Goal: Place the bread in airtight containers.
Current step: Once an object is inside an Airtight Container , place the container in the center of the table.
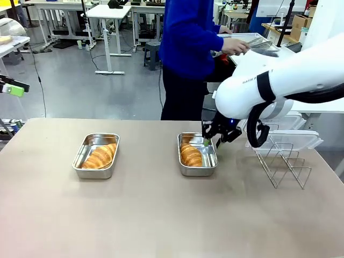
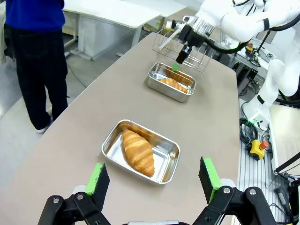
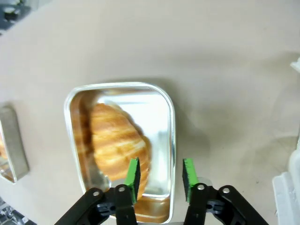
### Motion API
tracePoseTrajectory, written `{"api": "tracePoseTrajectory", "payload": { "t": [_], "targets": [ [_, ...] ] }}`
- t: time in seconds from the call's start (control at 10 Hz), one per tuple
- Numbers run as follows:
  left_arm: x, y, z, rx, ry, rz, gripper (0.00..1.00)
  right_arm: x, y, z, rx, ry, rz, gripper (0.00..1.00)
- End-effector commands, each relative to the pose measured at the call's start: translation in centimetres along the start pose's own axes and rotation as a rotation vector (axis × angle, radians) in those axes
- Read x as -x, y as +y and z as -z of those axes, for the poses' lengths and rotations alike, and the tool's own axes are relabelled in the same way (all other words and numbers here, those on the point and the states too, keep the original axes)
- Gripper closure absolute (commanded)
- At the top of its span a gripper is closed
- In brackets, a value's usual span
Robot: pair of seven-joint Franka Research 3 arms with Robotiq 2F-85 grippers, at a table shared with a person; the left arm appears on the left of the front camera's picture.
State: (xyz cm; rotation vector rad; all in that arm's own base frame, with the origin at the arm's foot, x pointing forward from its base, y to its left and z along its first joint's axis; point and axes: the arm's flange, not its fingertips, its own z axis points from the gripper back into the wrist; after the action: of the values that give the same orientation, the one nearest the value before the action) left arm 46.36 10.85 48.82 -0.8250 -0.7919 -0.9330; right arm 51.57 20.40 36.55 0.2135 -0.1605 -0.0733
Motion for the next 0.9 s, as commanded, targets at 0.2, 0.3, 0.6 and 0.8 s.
{"api": "tracePoseTrajectory", "payload": {
  "t": [0.2, 0.3, 0.6, 0.8],
  "targets": [
    [0.0, -0.1, -0.1, 0.008, -0.004, 0.006, 0.00, -1.4, -1.7, -10.9, -0.198, -0.159, -0.178, 0.00],
    [0.0, -0.1, -0.1, 0.008, -0.004, 0.006, 0.00, -1.5, -2.8, -13.4, -0.266, -0.212, -0.293, 0.00],
    [0.0, -0.1, -0.1, 0.008, -0.004, 0.006, 0.00, -0.9, -8.1, -18.7, -0.467, -0.343, -0.680, 0.00],
    [0.0, -0.1, -0.1, 0.008, -0.004, 0.006, 0.00, 0.1, -13.2, -19.6, -0.576, -0.421, -0.865, 0.00]
  ]
}}
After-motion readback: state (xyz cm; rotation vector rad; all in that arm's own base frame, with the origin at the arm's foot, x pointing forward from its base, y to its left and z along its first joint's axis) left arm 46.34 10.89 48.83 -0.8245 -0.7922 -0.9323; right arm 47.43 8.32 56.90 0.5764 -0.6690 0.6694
